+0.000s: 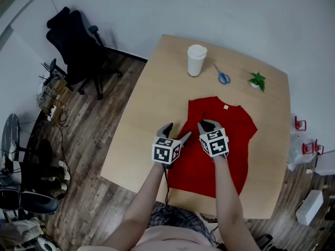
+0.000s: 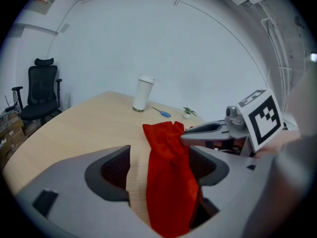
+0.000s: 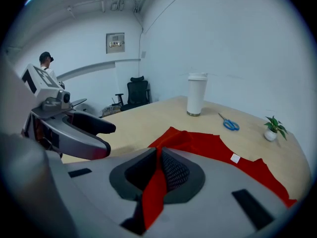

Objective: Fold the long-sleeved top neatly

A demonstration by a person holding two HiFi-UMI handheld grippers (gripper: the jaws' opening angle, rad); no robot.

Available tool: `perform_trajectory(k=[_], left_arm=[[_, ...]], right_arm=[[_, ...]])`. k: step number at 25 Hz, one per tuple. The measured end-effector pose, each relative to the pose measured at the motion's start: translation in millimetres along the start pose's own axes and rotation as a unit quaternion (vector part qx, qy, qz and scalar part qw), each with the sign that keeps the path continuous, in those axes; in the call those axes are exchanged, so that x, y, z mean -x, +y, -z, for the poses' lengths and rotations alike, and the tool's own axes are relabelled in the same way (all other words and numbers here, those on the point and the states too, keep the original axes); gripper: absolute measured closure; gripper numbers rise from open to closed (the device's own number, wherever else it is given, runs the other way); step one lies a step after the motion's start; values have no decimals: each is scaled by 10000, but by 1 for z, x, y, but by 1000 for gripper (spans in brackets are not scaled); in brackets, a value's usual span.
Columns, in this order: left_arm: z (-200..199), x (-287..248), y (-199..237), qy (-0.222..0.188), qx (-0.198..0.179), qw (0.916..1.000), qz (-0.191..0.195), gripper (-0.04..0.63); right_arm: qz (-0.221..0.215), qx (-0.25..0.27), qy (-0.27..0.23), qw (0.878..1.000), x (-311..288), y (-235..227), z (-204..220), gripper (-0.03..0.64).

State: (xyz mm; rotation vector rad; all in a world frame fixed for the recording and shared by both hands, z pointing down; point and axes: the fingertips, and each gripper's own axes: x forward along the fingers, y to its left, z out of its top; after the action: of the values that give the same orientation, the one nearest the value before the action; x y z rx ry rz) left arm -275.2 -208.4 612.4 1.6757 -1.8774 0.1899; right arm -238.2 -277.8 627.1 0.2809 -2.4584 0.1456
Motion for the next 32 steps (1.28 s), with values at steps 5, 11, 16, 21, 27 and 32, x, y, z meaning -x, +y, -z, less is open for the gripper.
perform_trajectory(k=[5,11,16,21,27,32], left_arm=[[2,6,10,2,26,10000,-94,235],[3,13,18,15,19,9999,-171,235],[0,11,17,42,-72,9999,-134,235],[-8,-3,3,94,-301,9995,0,235],[-35,-25,-11,225,-759,9967,170,235],[-62,-50,-25,381,-1197,9915,334,235]], right_arm=[[41,-53,107,9999,-15,-2,4,567],[-321,-407,-158,9985,-24,14,-15,455],[-321,-739,-421,9959,-14,9,-24,386],[-19,-904,-781,9928,22,-18,-36,360],[630,-947,-958,9889,80,-74,-34,362],[1040,-854,-745,9881,118,-121,-13,362]])
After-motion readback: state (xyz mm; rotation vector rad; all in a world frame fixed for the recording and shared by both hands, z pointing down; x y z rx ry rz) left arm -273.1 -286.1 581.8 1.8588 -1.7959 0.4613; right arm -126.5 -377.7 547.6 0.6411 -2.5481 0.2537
